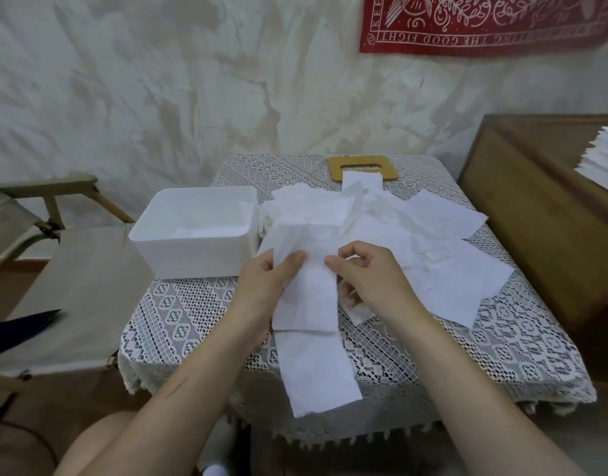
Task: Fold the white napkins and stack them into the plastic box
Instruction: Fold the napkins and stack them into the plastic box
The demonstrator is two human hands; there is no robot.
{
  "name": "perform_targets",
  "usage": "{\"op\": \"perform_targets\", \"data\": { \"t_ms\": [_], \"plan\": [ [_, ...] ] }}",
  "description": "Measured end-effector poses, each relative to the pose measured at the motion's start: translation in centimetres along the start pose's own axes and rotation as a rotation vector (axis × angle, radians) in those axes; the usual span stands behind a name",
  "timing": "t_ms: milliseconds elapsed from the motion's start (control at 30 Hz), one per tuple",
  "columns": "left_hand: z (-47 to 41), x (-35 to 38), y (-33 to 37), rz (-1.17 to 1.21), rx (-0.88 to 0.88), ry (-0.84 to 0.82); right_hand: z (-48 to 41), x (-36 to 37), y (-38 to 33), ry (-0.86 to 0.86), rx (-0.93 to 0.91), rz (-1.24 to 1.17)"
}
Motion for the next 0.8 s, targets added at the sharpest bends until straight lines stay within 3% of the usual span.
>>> {"op": "perform_targets", "data": {
  "t_ms": [200,400,633,800],
  "plan": [
    [-0.1,-1.9,0.9,-0.087,0.103,0.092,1.5,0.0,1.5,-0.137,-0.036,0.64],
    [0.3,-2.9,1.3,-0.112,0.104,0.09,3.0,1.0,0.5,-0.137,-0.081,0.859],
    [0.6,-3.3,1.5,-0.1,0.073,0.086,3.4,1.5,0.1,-0.189,-0.123,0.855],
    [0.4,-3.2,1.6,-0.067,0.046,0.088,2.7,-0.9,0.0,-0.063,-0.114,0.497]
  ]
}}
Point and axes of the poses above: each hand's wrist, its own z-axis away from the middle knuckle, its own x-axis out of the palm, y = z × x, the point moved 4 cm from there along -z, towards the middle knuckle, and after that the axes turned 14 degrees about z, right-handed, at the moved point
